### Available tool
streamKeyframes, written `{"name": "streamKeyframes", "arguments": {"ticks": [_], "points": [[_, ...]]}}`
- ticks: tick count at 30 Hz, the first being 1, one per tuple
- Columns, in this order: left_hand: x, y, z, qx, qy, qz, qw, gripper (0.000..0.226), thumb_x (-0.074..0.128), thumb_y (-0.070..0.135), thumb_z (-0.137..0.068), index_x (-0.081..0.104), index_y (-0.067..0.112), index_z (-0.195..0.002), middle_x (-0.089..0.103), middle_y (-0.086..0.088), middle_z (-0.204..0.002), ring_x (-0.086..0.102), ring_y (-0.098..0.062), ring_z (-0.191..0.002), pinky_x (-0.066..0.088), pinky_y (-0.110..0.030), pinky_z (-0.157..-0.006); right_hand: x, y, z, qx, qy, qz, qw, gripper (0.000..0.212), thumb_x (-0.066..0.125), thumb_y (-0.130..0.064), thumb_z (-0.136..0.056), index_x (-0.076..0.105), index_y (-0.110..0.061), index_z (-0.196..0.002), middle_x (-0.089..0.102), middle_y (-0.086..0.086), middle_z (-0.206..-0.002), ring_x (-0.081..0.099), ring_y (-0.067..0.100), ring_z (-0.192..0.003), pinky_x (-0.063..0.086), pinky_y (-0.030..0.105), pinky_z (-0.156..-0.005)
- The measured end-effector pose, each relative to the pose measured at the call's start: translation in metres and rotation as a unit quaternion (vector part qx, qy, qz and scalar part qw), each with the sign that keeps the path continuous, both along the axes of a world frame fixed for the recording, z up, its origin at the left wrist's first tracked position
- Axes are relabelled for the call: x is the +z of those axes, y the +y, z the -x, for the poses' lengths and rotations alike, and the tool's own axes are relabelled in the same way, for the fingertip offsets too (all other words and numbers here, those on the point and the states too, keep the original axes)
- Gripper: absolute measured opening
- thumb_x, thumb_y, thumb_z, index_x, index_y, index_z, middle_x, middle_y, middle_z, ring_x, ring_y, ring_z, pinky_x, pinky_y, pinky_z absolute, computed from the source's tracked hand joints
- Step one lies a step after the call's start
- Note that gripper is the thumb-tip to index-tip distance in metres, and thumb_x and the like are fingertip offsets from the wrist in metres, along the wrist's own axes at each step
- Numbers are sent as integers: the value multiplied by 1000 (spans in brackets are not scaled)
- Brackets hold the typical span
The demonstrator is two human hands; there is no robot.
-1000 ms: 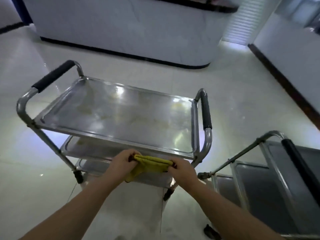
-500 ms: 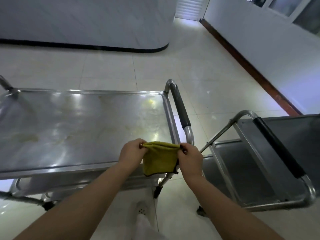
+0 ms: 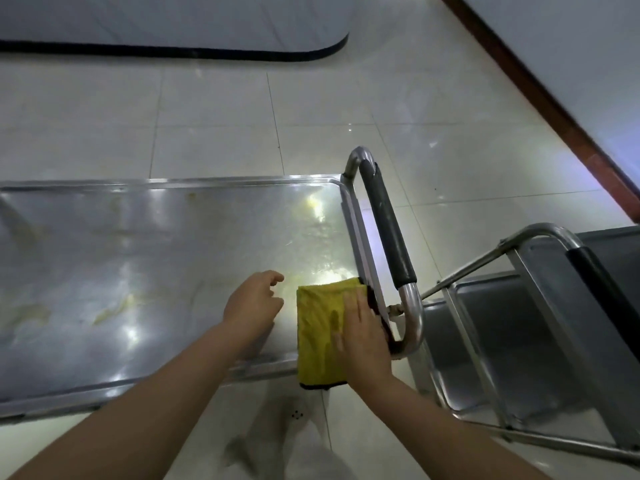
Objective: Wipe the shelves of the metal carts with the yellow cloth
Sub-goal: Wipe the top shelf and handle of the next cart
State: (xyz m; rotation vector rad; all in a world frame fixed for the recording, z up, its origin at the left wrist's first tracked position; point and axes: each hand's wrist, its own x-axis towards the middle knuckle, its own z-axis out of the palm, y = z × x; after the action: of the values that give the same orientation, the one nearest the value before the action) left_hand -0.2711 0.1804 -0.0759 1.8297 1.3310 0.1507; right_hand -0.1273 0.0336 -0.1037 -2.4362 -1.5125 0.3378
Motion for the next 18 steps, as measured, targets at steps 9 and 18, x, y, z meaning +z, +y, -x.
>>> {"name": "streamKeyframes", "arguments": {"ticks": [9, 18], "points": [[-2, 83, 44, -223, 250, -102, 937, 87, 73, 32, -73, 28, 13, -145, 26, -13, -151, 27, -30, -137, 30, -37, -109, -38, 10, 12, 43, -92, 193, 976, 76, 14, -66, -94, 18, -18, -153, 33, 18, -152, 22, 37, -140, 7, 51, -112], [-23, 133, 33, -372, 346, -97, 856, 126, 74, 59, -65, -5, 11, -151, -9, -16, -158, -7, -32, -145, 1, -46, -118, -50, 40, 8, 10, -113, 170, 979, 84, 35, -68, -82, 25, -18, -150, 26, 18, -155, 16, 38, -143, 13, 56, -109]]}}
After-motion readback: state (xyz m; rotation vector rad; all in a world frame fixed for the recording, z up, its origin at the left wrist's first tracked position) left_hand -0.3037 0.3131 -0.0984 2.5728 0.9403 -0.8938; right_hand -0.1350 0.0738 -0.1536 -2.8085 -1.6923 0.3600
